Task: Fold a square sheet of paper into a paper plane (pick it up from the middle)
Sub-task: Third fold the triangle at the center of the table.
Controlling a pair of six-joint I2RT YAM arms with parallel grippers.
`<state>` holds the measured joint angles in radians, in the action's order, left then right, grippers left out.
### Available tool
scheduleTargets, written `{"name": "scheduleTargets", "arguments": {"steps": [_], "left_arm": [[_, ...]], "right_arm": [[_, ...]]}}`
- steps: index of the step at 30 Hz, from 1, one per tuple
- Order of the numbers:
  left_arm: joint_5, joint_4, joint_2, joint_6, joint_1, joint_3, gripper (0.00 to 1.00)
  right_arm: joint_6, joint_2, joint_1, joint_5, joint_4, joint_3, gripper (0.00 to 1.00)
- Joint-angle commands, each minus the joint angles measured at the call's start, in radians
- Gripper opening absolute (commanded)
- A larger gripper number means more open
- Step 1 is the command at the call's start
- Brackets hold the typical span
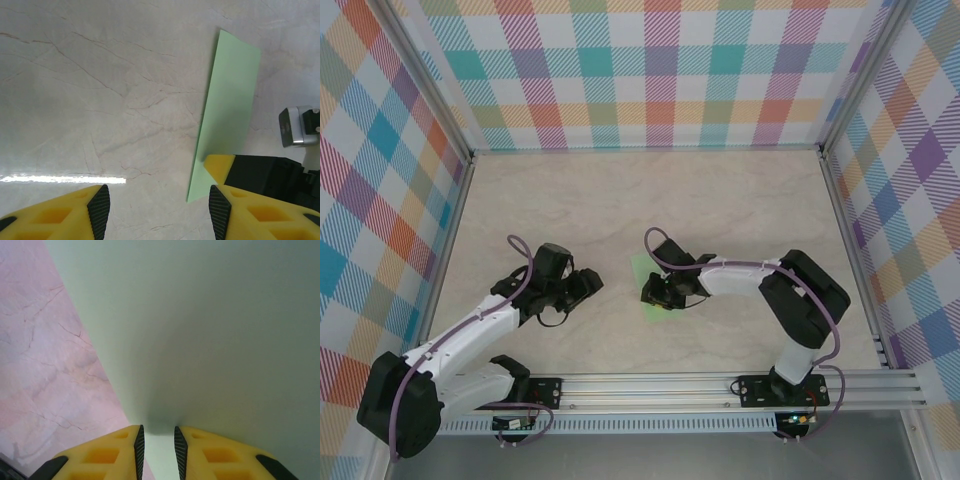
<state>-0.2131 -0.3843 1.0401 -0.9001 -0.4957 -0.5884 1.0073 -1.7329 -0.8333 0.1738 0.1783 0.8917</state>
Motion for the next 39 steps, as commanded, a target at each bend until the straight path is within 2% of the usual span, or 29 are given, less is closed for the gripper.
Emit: {"name": "scheduleTargets", "arguments": {"steps": [1,5,7,12,14,15,18,21,27,32,39], "left_arm": [[-0.037,0.039,0.017,0.014,0.004,-0.018,0.56],[-0.067,0.072,0.059,0.015,-0.001,-0.034,0.51],[-0.077,0.079,0.090,0.021,-0.007,-0.053,0.49],[-0.089,0.089,0.171,0.044,-0.037,-0.113,0.44],[-0.093,0.132,0.228,0.044,-0.057,-0.137,0.41],[-0.102,0.148,0.274,0.047,-0.069,-0.158,0.36],[-0.115,0.119,0.421,0.074,-0.106,-0.263,0.22],[-0.112,0.116,0.542,0.096,-0.138,-0.357,0.18],[-0.070,0.035,0.719,0.134,-0.144,-0.499,0.14],[-0.008,-0.018,0.787,0.150,-0.141,-0.542,0.13],[-0.049,0.039,0.850,0.158,-0.127,-0.542,0.13]], "right_arm": [[0.134,-0.036,-0.024,-0.068,-0.023,-0.031,0.28],[0.239,-0.035,-0.040,-0.065,-0.104,-0.043,0.29],[0.245,-0.024,-0.049,-0.063,-0.124,-0.040,0.29],[0.152,0.142,-0.041,-0.154,-0.019,-0.061,0.35],[0.116,0.202,-0.023,-0.205,0.106,-0.051,0.35],[0.105,0.222,-0.006,-0.226,0.178,-0.050,0.36],[0.060,0.271,0.080,-0.154,0.172,-0.129,0.34],[0.042,0.339,0.117,-0.088,0.084,-0.225,0.35],[-0.012,0.354,0.117,-0.022,0.085,-0.227,0.38],[-0.020,0.307,0.116,0.037,0.051,-0.217,0.39],[-0.004,0.259,0.108,0.075,0.007,-0.215,0.39]]}}
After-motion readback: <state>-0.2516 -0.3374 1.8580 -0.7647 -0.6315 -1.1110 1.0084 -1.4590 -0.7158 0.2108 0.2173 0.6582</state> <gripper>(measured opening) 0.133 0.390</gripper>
